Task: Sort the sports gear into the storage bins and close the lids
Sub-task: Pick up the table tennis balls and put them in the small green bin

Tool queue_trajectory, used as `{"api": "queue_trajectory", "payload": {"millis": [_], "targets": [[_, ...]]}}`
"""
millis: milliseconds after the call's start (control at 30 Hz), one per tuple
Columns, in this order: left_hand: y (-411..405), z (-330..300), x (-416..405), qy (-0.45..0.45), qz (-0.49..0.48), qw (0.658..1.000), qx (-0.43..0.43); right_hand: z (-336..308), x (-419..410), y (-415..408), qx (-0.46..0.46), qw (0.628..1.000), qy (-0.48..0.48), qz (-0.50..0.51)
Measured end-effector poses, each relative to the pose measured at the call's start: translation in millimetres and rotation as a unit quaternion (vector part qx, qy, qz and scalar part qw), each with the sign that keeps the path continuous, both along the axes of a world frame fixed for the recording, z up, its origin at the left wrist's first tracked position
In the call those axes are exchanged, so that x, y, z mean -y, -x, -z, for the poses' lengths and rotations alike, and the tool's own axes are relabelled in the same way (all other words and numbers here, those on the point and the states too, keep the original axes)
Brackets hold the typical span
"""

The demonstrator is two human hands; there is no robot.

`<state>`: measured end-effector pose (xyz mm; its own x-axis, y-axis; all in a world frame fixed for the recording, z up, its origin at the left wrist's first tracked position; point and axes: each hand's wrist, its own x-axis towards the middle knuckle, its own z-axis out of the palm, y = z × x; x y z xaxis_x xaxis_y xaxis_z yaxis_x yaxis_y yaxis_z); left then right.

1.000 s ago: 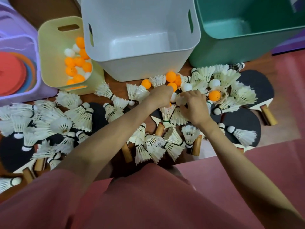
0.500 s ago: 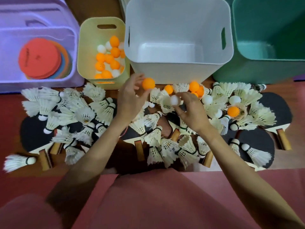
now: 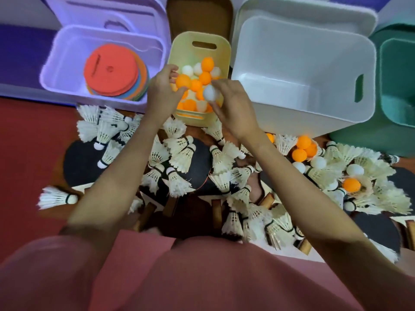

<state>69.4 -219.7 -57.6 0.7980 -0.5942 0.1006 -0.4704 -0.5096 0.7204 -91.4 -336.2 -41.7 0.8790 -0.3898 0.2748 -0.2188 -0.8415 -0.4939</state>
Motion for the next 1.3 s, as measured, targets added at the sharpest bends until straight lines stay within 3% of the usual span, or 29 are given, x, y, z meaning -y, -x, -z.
{"api": "queue_trajectory", "payload": {"millis": [267, 500, 633, 800, 1000, 1300], "targets": [[26, -2, 7, 0.027, 0.05, 0.998, 0.004, 8, -3, 47, 0.0, 1.0, -0.011, 0.023], [110, -16, 32, 0.083, 0.181, 0.979, 0.045, 33, 20, 165, -0.04, 0.986, -0.05, 0.152], [160, -1, 49, 0.044, 0.29, 0.956, 0.021, 50, 32, 231, -0.08, 0.965, -0.068, 0.24], [218, 28, 77, -0.055, 0.401, 0.914, 0.014, 62, 38, 288, -0.066, 0.928, -0.08, 0.357], [264, 55, 113, -0.142, 0.402, 0.904, 0.029, 76, 59, 317, -0.094, 0.881, -0.091, 0.455], [291, 69, 126, -0.201, 0.365, 0.908, 0.047, 95, 83, 322, -0.203, 0.855, -0.054, 0.474]]}}
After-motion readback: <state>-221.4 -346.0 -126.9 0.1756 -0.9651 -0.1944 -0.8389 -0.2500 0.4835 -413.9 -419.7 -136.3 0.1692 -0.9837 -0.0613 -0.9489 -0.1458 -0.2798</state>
